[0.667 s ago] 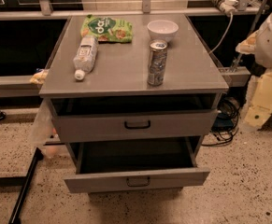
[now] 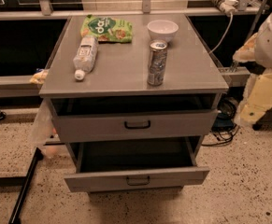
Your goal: Close middle drawer
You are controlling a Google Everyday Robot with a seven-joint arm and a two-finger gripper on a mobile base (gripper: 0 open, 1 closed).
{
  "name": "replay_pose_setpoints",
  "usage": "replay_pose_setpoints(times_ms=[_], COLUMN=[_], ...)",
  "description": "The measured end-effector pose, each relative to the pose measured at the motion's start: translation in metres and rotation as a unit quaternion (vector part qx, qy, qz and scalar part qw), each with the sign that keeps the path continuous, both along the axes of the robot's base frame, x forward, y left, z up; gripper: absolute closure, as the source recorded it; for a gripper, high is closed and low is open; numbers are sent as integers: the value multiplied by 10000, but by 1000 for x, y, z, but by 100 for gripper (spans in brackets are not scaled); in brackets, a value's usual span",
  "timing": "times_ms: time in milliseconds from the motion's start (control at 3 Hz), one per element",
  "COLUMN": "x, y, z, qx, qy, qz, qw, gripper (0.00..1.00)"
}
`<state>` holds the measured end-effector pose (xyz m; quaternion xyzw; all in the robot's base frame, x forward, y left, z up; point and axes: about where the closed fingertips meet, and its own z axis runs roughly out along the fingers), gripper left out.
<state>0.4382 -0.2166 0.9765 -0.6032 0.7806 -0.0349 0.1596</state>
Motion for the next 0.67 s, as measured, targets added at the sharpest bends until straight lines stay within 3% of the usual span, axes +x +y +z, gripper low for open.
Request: replay_pose_setpoints(times_ms=[333,667], x=[1,-5], y=[-3,-6], z=[-27,-101], qx=[114,432], qy=[-31,94], qz=[-9,-41], qw=[9999,9990], gripper=[42,66])
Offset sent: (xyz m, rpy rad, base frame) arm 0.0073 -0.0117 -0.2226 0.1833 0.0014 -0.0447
